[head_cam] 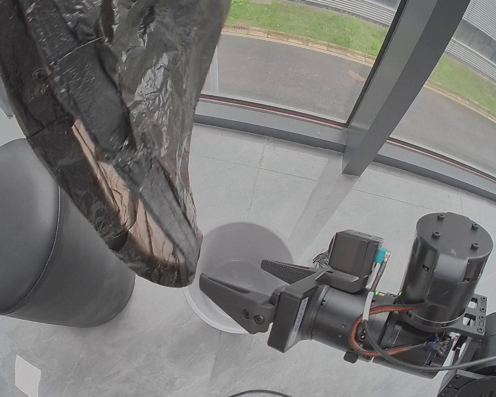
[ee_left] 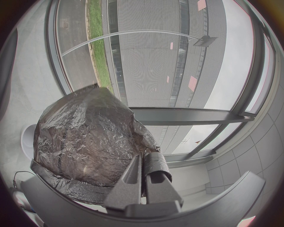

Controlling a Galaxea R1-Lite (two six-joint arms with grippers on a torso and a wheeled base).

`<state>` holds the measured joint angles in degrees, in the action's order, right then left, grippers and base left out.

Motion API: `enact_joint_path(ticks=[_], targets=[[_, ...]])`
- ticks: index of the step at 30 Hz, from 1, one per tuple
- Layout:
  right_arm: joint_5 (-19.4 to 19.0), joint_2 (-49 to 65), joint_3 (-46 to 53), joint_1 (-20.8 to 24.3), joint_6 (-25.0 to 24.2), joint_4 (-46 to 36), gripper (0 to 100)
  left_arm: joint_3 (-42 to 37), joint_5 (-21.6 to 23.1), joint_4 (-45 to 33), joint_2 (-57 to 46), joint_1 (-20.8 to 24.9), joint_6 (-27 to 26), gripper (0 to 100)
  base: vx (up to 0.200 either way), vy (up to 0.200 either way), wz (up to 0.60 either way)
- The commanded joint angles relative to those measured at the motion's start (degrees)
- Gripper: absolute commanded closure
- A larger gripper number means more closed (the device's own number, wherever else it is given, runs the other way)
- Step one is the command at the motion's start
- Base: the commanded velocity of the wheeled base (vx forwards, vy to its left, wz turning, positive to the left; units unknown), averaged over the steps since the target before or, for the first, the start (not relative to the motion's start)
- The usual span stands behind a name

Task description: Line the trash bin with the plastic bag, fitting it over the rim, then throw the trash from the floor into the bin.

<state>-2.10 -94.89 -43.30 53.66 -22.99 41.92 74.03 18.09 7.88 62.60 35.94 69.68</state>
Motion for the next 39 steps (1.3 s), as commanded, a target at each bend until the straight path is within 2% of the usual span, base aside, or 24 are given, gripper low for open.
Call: enact_joint_path(ticks=[1,5,7,11,19,28,34,39], targets=[[-0.01,-3.46,-1.26,0.74,0.14,0.0,0,-0.29,0.1,0.04,-0.28,1.06,0.46,100,0.0,0.0,0.0],[1.66,-5.04,-2.58,2.85,0.23,0.0,0,-1.52,0.54,0.21,-1.51,1.06,0.54,100,0.0,0.0,0.0],[4.82,-6.45,-3.9,4.78,0.32,0.0,0,-2.31,1.6,1.18,-1.87,0.98,1.16,100,0.0,0.0,0.0],[7.9,-8.29,-5.83,7.6,0.32,0.0,0,-2.75,1.68,2.94,-1.08,0.62,2.92,100,0.0,0.0,0.0],[11.59,-10.67,-6.71,12.43,1.46,0.09,0,-2.93,-1.57,3.02,1.74,-0.25,6.26,100,0.0,0.0,0.0],[14.31,-12.86,-8.47,13.4,2.6,0.09,0,-2.93,-2.18,2.94,2.88,-0.08,8.28,100,0.0,0.0,0.0],[19.06,-15.06,-11.72,13.49,2.69,0.09,0,-3.46,-2.71,2.94,2.7,-0.08,9.16,100,0.0,0.0,0.0],[25.12,-17.78,-15.94,13.22,2.69,0.09,0,-3.81,-2.45,2.94,2.35,0.1,9.16,100,0.0,0.0,0.0]])
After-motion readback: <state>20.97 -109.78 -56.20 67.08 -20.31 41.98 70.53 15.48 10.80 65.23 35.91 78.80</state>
